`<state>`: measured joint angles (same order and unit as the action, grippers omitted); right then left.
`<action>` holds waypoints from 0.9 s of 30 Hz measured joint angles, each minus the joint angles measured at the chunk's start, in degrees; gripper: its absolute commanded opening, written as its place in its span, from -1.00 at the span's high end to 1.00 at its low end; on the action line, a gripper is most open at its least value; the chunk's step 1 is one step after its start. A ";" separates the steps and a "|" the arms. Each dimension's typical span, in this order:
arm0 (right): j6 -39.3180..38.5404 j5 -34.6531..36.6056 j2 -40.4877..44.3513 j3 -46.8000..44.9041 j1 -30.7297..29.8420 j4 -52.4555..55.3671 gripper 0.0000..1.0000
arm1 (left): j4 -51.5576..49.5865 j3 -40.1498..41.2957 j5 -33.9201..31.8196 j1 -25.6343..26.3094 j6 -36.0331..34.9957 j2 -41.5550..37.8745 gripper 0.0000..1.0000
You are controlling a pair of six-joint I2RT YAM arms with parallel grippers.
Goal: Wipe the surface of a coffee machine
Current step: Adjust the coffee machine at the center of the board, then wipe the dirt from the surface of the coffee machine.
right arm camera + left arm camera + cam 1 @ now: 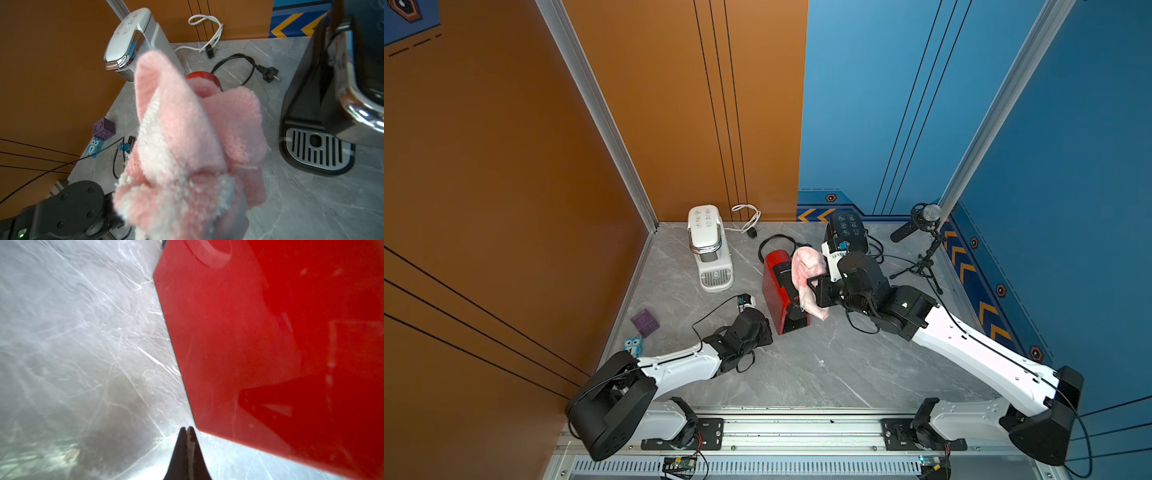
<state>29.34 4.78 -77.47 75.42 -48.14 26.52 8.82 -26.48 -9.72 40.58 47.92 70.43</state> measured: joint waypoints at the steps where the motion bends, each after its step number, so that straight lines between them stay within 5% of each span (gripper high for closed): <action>1: -0.57 0.22 -2.29 1.70 -0.28 -0.02 1.00 | -1.88 0.11 -0.50 -0.07 -0.07 -3.13 0.60; 5: -2.23 1.29 -10.91 5.18 -0.72 0.11 1.00 | -9.29 0.13 -2.60 -0.44 -0.35 -15.76 0.25; 12: -3.67 2.32 -18.82 11.21 -0.22 -0.68 1.00 | -18.67 0.13 -3.65 -1.97 -0.50 -30.32 0.17; 23: -4.48 -2.49 -36.96 31.50 5.60 -1.05 1.00 | -23.85 0.13 -3.23 -3.19 -1.18 -32.04 0.10; 27: -4.13 -3.45 -36.98 31.47 6.58 -1.68 1.00 | -24.17 0.13 -2.78 -3.37 -1.55 -31.63 0.09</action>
<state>25.21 1.32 -114.45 106.89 -41.56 24.84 -15.35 -26.35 -12.49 37.21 46.37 38.81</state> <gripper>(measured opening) 0.164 0.455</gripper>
